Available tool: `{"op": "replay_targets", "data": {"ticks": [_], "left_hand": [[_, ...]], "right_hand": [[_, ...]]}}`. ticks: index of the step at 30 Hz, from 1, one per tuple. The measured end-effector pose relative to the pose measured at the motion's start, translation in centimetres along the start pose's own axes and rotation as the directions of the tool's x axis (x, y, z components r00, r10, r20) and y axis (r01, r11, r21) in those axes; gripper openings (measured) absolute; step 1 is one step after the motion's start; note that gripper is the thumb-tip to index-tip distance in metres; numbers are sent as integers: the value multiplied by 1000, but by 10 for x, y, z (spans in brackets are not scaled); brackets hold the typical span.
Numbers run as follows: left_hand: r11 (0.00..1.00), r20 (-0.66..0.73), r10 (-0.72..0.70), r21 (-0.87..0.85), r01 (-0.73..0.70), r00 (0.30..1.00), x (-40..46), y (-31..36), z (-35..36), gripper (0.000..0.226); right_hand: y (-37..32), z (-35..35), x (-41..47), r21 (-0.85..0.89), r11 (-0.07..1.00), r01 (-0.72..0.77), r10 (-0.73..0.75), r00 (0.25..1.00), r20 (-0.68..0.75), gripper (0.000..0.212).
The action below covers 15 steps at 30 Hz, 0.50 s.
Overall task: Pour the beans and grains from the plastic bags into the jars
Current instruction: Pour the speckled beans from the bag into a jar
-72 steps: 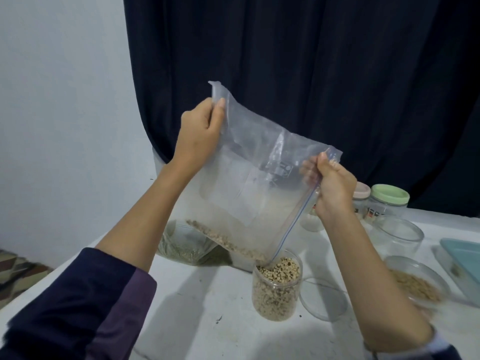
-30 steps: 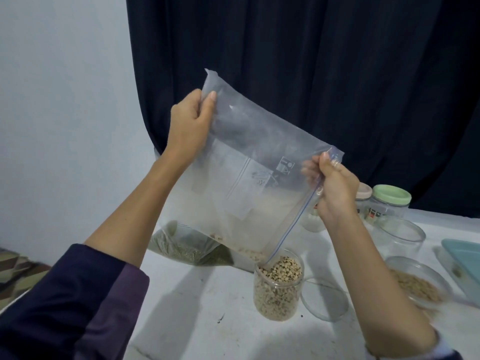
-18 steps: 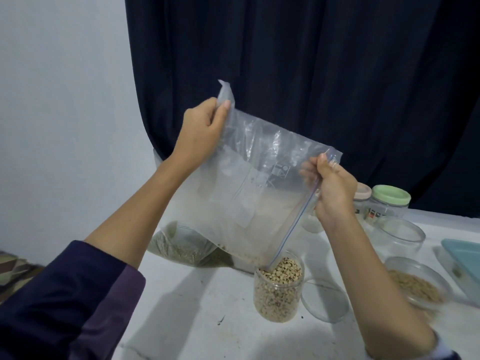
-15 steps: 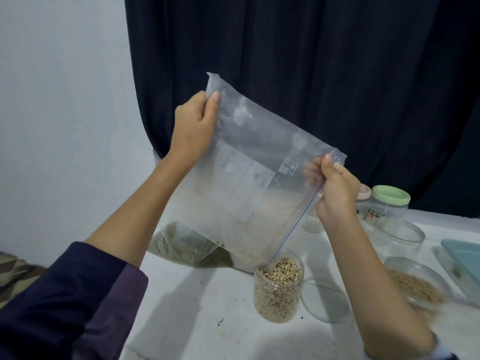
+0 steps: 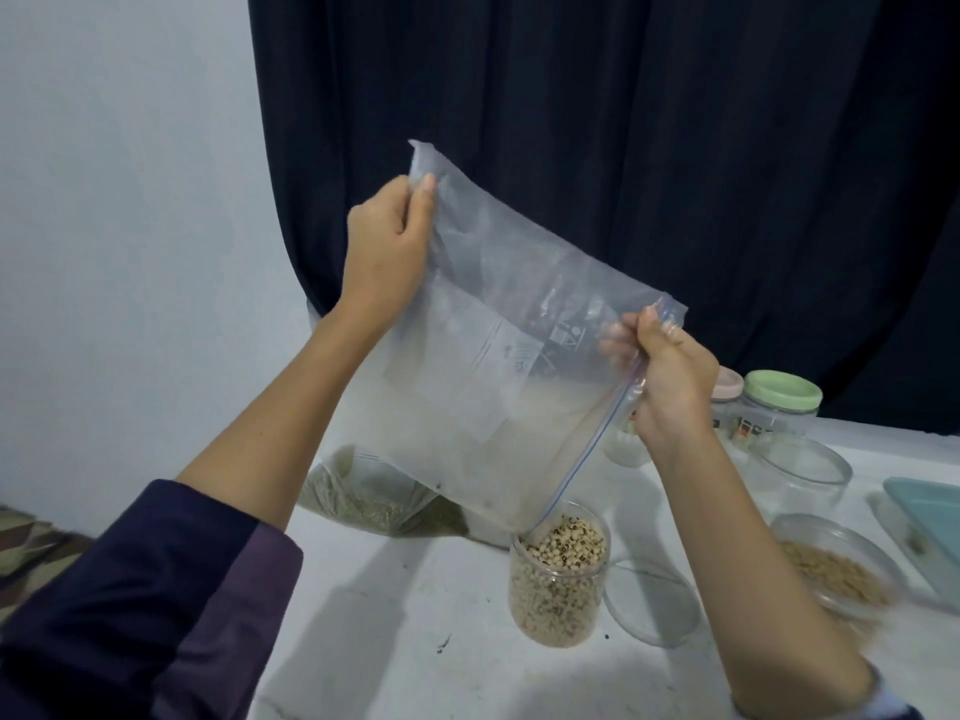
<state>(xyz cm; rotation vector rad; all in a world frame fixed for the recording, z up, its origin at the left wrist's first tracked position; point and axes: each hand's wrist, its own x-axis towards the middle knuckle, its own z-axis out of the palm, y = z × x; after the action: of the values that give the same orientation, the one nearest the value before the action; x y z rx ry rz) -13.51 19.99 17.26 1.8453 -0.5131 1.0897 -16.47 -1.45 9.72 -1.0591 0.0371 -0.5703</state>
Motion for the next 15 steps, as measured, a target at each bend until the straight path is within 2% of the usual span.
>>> {"op": "replay_targets", "data": {"ticks": [5, 12, 15], "left_hand": [[1000, 21, 5, 14, -5, 1000, 0, 1, 1, 44], [1000, 15, 19, 8, -19, 1000, -2, 1, 2, 43], [1000, -9, 11, -20, -12, 1000, -2, 2, 2, 43]], "right_hand": [[0, -1, -1, -15, 999, 32, -32, 999, 24, 21], [1, -2, 1, 28, 999, 17, -15, 999, -36, 21], [2, -1, 1, 19, 1000, 1, -1, 1000, 2, 21]]}}
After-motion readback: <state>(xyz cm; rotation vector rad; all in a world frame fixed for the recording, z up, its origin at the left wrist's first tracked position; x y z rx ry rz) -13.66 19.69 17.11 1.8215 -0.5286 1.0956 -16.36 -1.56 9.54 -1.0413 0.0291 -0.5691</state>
